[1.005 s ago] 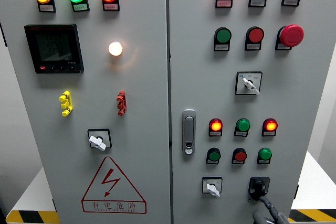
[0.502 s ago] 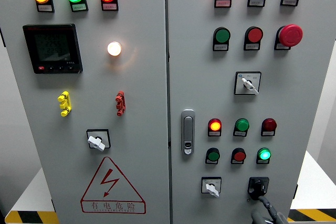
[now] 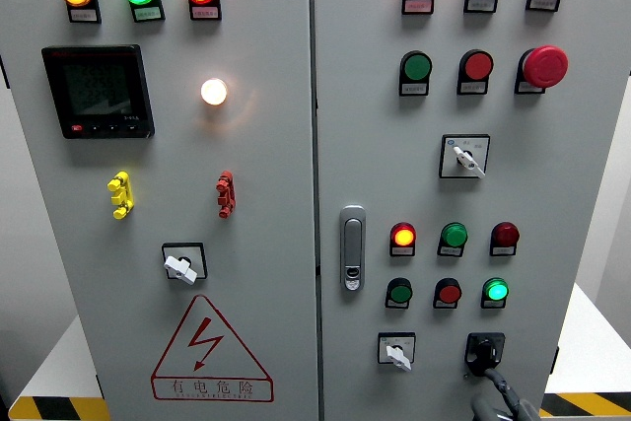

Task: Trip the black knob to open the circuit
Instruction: 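Release the knob and lower the right hand away from the cabinet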

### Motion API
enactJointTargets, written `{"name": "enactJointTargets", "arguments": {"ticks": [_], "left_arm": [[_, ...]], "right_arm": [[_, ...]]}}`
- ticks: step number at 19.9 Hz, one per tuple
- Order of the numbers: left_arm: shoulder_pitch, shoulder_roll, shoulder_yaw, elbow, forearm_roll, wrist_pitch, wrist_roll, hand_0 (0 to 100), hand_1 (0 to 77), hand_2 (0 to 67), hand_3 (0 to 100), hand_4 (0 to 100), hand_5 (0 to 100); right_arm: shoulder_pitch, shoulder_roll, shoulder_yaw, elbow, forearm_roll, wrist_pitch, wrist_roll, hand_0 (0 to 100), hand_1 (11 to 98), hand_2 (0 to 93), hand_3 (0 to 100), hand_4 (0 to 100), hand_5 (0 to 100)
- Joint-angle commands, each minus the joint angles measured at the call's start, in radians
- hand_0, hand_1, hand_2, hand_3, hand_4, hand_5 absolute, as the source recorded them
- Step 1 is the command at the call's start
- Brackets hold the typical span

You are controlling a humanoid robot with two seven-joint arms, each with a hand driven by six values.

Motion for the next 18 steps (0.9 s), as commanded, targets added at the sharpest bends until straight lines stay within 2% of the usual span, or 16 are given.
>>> {"name": "enactJointTargets", "arguments": {"ticks": [1,6,10,14,15,16,17,18], "left_arm": [[0.0,0.001,0.0,0.0,0.0,0.0,0.0,0,3.1,12.9,21,7,2],[0.0,0.0,0.0,0.0,0.0,0.0,0.0,0,3.0,12.9,21,7,2],[0.0,0.001,0.0,0.0,0.0,0.0,0.0,0,3.0,12.9,21,7,2],[0.0,0.001,0.0,0.0,0.0,0.0,0.0,0,3.1,12.9,21,7,2],[0.0,0.0,0.0,0.0,0.0,0.0,0.0,0,3.1,12.9,21,7,2],[0.0,0.001,0.0,0.0,0.0,0.0,0.0,0,3.1,12.9,21,7,2],[0.0,0.001,0.0,0.0,0.0,0.0,0.0,0,3.1,12.9,21,7,2],[0.0,0.001,0.0,0.0,0.0,0.0,0.0,0,3.1,12.9,21,7,2]], "right_arm": [[-0.003,-0.0015,0.009,-0.001,0.0,-0.001,0.003,89,49.5,0.5,95,100,100],[-0.004,-0.0107,0.012,-0.002,-0.002,-0.002,0.003,89,49.1,0.5,95,100,100],[-0.007,-0.0153,0.015,-0.005,-0.002,-0.004,0.003,89,48.9,0.5,95,100,100],[-0.009,-0.0321,0.037,-0.005,0.0,-0.004,0.003,89,48.9,0.5,95,100,100],[-0.009,-0.0413,0.04,-0.005,0.0,-0.004,0.003,89,48.9,0.5,95,100,100],[-0.01,-0.0459,0.043,-0.005,0.0,-0.004,0.003,89,48.9,0.5,95,100,100],[-0.012,-0.049,0.043,-0.005,0.0,-0.004,0.004,89,48.8,0.5,95,100,100],[-0.017,-0.049,0.043,-0.004,0.0,-0.004,0.004,89,48.6,0.6,95,100,100]]}}
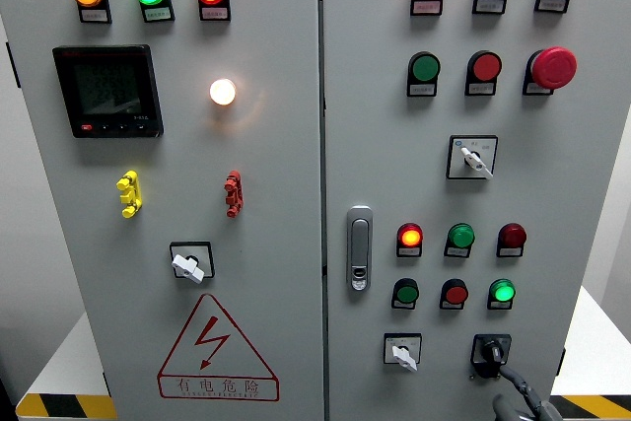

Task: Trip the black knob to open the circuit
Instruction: 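Release the knob and lower the right hand away from the cabinet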

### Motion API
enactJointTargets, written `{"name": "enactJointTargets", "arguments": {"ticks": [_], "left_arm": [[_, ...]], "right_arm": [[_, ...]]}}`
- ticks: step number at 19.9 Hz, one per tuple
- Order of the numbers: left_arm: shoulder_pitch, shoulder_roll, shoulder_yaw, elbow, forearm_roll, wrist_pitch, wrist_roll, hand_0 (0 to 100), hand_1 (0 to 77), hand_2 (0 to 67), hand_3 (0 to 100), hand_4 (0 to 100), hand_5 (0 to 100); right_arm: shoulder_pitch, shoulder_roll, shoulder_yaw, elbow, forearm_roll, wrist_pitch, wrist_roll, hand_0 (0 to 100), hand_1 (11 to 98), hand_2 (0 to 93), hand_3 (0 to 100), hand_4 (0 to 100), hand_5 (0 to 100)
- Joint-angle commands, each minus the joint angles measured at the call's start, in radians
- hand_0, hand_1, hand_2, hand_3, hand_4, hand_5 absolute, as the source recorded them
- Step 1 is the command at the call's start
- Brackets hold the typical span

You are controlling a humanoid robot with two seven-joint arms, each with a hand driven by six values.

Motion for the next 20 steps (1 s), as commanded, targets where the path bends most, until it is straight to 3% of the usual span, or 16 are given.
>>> {"name": "enactJointTargets", "arguments": {"ticks": [1,3,7,8,9,11,15,20], "left_arm": [[0.0,0.0,0.0,0.0,0.0,0.0,0.0,0,3.1,12.9,21,7,2],[0.0,-0.001,0.0,0.0,0.0,0.0,0.0,0,3.1,12.9,21,7,2],[0.0,0.0,0.0,0.0,0.0,0.0,0.0,0,3.1,12.9,21,7,2],[0.0,0.0,0.0,0.0,0.0,0.0,0.0,0,3.0,12.9,21,7,2],[0.0,-0.001,0.0,0.0,0.0,0.0,0.0,0,3.0,12.9,21,7,2],[0.0,0.0,0.0,0.0,0.0,0.0,0.0,0,3.0,12.9,21,7,2],[0.0,0.0,0.0,0.0,0.0,0.0,0.0,0,3.0,12.9,21,7,2],[0.0,-0.001,0.0,0.0,0.0,0.0,0.0,0,3.0,12.9,21,7,2]], "right_arm": [[-0.014,-0.0037,0.002,0.004,0.0,0.0,0.003,89,48.4,0.6,95,100,100],[-0.029,-0.0083,0.002,0.015,0.0,0.0,0.006,89,48.3,0.6,95,100,100],[-0.069,-0.0052,0.003,0.049,-0.015,0.0,0.01,87,46.8,0.4,92,100,100],[-0.08,-0.0052,0.003,0.057,-0.017,0.0,0.01,87,46.6,0.4,79,87,100],[-0.086,-0.0052,0.003,0.06,-0.023,0.0,0.01,87,46.5,0.5,74,79,100],[-0.115,-0.0068,0.002,0.081,-0.038,0.003,0.01,87,46.9,0.8,58,55,82],[-0.131,-0.0083,0.002,0.104,-0.046,0.003,0.012,87,47.2,2.1,45,39,65],[-0.131,-0.0006,0.002,0.112,-0.049,0.003,0.012,87,47.2,4.7,30,26,49]]}}
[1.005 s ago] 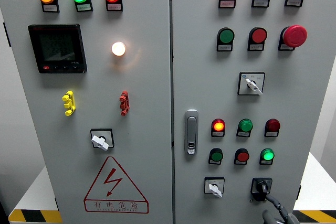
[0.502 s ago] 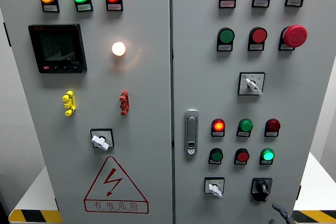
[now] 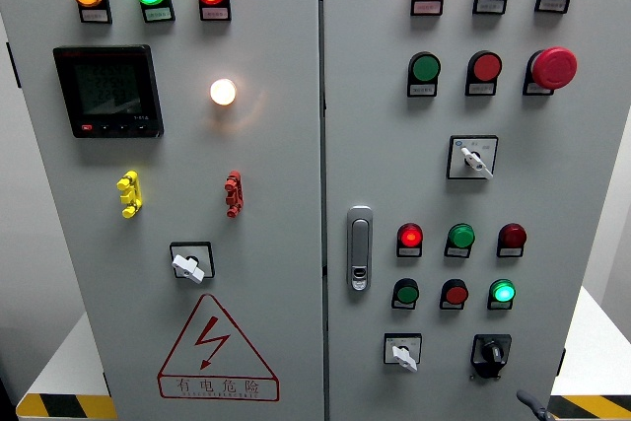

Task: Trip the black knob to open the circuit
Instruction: 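Release the knob and lower the right hand away from the cabinet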

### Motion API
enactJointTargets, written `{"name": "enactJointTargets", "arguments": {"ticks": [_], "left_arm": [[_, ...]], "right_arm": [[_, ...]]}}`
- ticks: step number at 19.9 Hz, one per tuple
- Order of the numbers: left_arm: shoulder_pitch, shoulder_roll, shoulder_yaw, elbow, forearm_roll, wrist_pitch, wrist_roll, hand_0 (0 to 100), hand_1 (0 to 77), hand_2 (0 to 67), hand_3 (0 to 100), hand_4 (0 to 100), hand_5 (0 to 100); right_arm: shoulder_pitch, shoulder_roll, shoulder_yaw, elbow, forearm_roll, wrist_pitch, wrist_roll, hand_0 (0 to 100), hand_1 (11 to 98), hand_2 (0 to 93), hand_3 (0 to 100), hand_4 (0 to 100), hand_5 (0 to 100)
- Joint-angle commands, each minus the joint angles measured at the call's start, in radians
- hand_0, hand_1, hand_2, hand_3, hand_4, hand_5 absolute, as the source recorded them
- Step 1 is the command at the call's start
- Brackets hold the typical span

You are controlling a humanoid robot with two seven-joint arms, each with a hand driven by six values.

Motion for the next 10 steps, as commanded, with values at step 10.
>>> {"name": "enactJointTargets", "arguments": {"ticks": [10], "left_arm": [[0.001,-0.001,0.0,0.0,0.0,0.0,0.0,0,3.0,12.9,21,7,2]], "right_arm": [[-0.043,0.0112,0.002,0.021,-0.039,0.0,-0.001,86,47.4,6.6,25,22,43]]}}
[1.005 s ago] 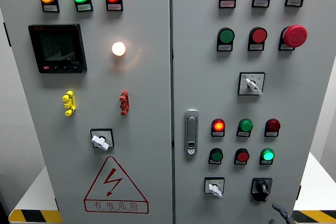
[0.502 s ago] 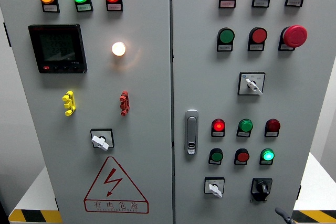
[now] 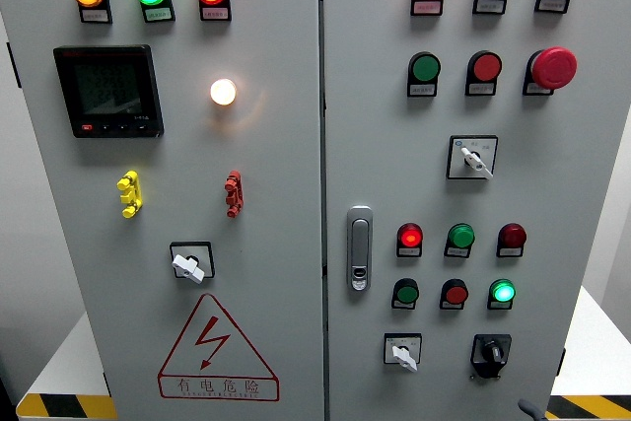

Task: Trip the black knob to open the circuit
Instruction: 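Release the knob and lower the right hand away from the cabinet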

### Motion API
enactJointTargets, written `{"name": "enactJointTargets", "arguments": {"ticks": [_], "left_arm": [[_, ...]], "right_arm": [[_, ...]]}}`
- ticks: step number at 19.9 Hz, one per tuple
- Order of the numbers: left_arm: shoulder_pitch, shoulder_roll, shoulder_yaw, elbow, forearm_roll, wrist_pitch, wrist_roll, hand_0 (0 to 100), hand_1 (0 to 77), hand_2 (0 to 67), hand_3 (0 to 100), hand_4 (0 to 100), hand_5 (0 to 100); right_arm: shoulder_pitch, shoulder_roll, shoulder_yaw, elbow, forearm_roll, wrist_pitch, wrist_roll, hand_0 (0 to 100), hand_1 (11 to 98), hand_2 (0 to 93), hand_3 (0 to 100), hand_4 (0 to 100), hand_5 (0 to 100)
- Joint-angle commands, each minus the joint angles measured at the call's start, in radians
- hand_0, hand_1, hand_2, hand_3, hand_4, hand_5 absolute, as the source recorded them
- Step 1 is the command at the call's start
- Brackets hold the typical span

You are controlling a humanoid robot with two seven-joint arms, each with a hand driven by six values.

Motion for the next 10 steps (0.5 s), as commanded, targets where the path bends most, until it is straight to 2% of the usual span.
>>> {"name": "enactJointTargets", "arguments": {"ticks": [1,4,6,7,9,10], "left_arm": [[0.0,0.0,0.0,0.0,0.0,0.0,0.0,0,3.1,12.9,21,7,2],[0.0,0.0,0.0,0.0,0.0,0.0,0.0,0,3.3,12.9,21,7,2],[0.0,0.001,0.0,0.0,0.0,0.0,0.0,0,3.3,12.9,21,7,2],[-0.001,0.001,0.0,0.0,0.0,0.0,0.0,0,3.4,12.9,21,7,2],[-0.001,0.001,0.0,0.0,0.0,0.0,0.0,0,3.4,12.9,21,7,2],[0.0,0.001,0.0,0.0,0.0,0.0,0.0,0,3.3,12.9,21,7,2]], "right_arm": [[-0.006,0.0049,0.0,0.001,-0.001,0.0,0.0,86,47.4,6.8,24,22,42],[-0.028,0.0172,0.002,0.003,-0.002,0.0,0.0,86,47.3,7.0,23,21,41],[-0.051,0.0279,0.005,0.013,-0.004,0.0,0.002,86,47.1,7.1,23,21,41],[-0.057,0.0264,0.011,0.016,-0.004,0.0,0.003,86,46.9,7.1,23,21,41],[-0.057,0.028,0.009,0.018,-0.004,0.002,0.006,86,46.3,7.1,23,21,41],[-0.052,0.0249,0.009,0.021,-0.004,0.003,0.006,86,46.2,7.1,23,21,40]]}}
